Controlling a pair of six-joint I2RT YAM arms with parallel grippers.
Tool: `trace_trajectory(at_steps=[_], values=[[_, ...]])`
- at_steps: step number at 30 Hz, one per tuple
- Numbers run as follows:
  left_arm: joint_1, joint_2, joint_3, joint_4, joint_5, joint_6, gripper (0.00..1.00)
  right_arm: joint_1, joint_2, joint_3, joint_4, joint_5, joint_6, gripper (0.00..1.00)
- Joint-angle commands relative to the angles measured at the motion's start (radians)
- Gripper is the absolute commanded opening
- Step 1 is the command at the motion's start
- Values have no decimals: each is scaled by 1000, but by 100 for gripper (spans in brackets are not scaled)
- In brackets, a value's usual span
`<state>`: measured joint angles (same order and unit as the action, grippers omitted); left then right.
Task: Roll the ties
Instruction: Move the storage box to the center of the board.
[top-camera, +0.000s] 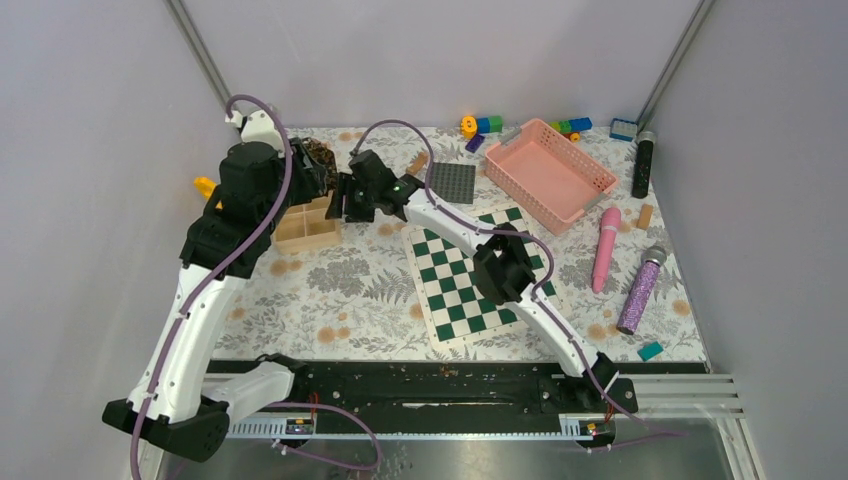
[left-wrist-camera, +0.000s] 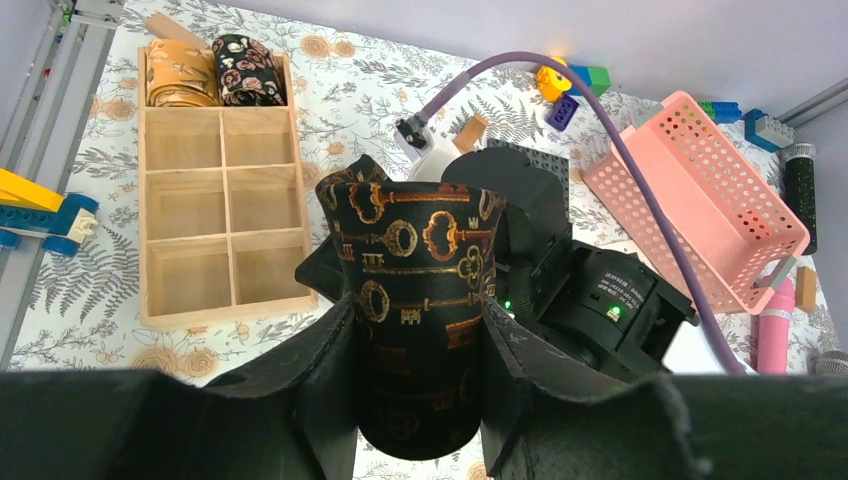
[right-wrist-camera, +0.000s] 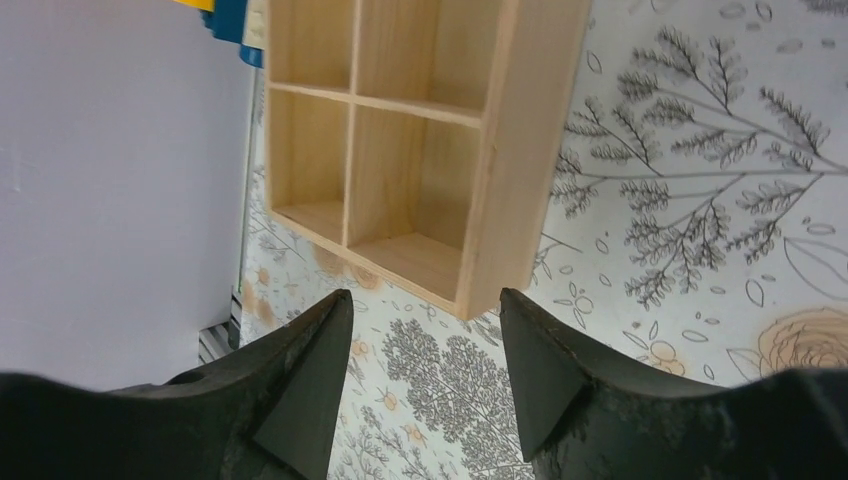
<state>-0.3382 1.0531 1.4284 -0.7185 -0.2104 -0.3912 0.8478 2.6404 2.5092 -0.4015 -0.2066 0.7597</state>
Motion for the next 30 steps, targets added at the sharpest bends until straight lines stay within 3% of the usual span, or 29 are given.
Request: trace_trajectory(at_steps=[1,10,20,26,30], values=[[10,-44,-9,22,-24,12,36,3,23,31,-75,70,19,64],[20,-59,-34,25,-12,9,36,31,104,92,-78,59,-1,65],[35,-74,-58,24,-3,8,36,34,125,101,-46,152,63,64],[43,-71,-60,24,5,11,35,36,116,121,-165,256,15,49],[48,-72,-66,26,7,10,35,36,35,22,-241,359,-67,33]])
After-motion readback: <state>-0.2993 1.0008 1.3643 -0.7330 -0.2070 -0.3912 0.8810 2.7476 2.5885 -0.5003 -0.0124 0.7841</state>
